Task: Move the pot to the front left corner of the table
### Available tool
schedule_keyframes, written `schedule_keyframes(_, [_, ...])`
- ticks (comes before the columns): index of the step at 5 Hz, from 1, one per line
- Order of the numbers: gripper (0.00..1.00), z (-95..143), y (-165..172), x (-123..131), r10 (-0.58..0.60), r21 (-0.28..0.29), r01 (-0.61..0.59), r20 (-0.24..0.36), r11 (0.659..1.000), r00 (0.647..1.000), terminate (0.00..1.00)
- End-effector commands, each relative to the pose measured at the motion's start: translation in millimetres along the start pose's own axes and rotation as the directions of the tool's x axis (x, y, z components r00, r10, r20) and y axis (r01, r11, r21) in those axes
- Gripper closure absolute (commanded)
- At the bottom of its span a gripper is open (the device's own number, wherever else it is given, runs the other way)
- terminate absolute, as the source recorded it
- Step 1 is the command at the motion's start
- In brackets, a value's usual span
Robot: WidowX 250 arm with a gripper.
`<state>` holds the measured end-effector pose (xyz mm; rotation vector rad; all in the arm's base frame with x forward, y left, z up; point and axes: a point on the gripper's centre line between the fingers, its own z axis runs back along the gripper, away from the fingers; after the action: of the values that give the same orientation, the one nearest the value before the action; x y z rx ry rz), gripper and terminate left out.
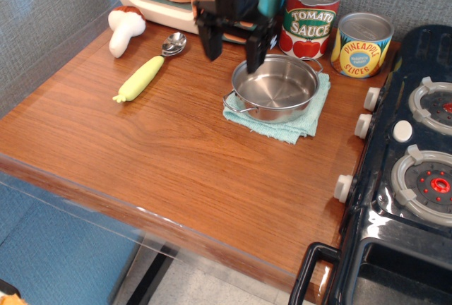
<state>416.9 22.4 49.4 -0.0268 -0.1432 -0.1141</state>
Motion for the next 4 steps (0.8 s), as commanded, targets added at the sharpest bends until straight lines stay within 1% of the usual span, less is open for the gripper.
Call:
schedule_keyframes(1, [0.00, -1.5, 0.9, 6.0, -0.006, 0.049, 0.004, 0.023, 0.999, 1.000, 0.00])
schedule_keyframes(2, [1.00, -0.9, -2.2, 4.1, -0.013, 0.056, 0.012, 0.023, 0.998, 1.000, 0.00])
schedule_keyframes(4, [1.00, 1.5, -3.6, -1.5, -0.029, 0.072, 0.028, 0.015, 0.997, 0.999, 0.00])
